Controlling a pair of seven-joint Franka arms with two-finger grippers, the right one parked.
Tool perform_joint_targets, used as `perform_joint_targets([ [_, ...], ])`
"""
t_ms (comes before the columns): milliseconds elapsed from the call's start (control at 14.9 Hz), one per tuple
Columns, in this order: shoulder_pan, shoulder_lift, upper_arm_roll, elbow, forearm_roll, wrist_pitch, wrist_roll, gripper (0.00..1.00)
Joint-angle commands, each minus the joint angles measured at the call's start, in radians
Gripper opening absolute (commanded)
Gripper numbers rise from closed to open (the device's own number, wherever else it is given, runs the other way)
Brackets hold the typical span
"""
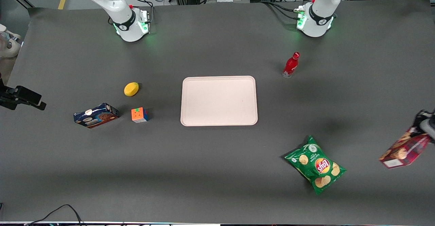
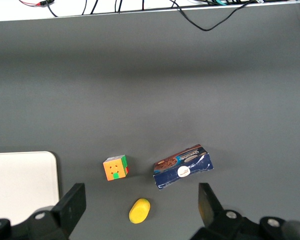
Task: Place red cookie box on tray
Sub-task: 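Lift the box upright with the left gripper and carry it toward the tray, then lower the held box onto the tray's edge area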
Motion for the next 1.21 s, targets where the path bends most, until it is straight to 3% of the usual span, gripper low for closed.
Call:
perform_joint_targets([
  [0,-0.015,-0.023,-0.149,-0.019,0.075,-0.034,-0.397,0.17],
  [538,-0.068,-0.002,-0.540,-0.111,0.190,-0.052,-1.403,0.18],
  [942,-0.118,-0.014,-0.669,-0.301,0.206,0.118,-1.769,0.18],
  [1144,-0.118,-0.021,-0.731,-0.435,0.294,0.222,-1.899,0.18],
])
